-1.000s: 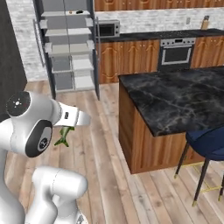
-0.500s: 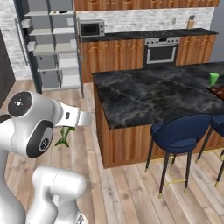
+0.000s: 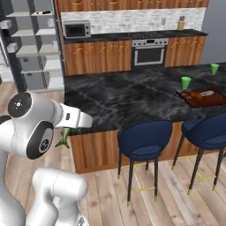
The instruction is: Gather the cucumber and carrot from the fridge and place them on a tray on the dining counter. Then gather the chicken drumstick and fish from the fridge and place them on the other tray.
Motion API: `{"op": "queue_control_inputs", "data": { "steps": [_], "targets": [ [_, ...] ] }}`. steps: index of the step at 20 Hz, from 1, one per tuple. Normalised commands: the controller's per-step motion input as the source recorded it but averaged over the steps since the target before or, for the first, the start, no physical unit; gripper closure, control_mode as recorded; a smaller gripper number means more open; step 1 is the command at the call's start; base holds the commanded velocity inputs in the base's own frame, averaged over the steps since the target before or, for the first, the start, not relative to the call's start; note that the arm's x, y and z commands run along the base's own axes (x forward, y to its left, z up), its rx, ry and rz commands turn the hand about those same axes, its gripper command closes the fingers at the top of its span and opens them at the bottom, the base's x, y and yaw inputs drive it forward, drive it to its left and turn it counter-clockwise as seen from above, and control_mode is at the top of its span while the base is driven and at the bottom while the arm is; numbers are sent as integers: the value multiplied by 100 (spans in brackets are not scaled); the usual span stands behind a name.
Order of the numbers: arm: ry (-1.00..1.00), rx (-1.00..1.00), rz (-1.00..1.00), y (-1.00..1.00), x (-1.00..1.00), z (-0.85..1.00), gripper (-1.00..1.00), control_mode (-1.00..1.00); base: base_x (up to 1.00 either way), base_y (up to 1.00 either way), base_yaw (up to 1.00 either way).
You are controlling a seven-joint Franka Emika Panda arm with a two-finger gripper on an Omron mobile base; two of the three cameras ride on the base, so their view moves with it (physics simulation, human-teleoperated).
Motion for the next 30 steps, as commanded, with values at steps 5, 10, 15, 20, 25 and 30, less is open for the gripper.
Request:
{"op": "queue_control_inputs", "data": {
  "steps": [5, 10, 15, 20, 25, 30],
  "targets": [
    [0, 0, 0, 0, 0, 0, 100, 100, 22, -100, 6],
    [0, 0, 0, 0, 0, 0, 100, 100, 24, -100, 11],
    [0, 0, 0, 0, 0, 0, 100, 100, 21, -100, 15],
    [0, 0, 0, 0, 0, 0, 100, 100, 41, -93, 21],
    [0, 0, 0, 0, 0, 0, 100, 100, 51, -83, 24],
    [0, 0, 0, 0, 0, 0, 100, 100, 73, -55, 24]
  ]
}}
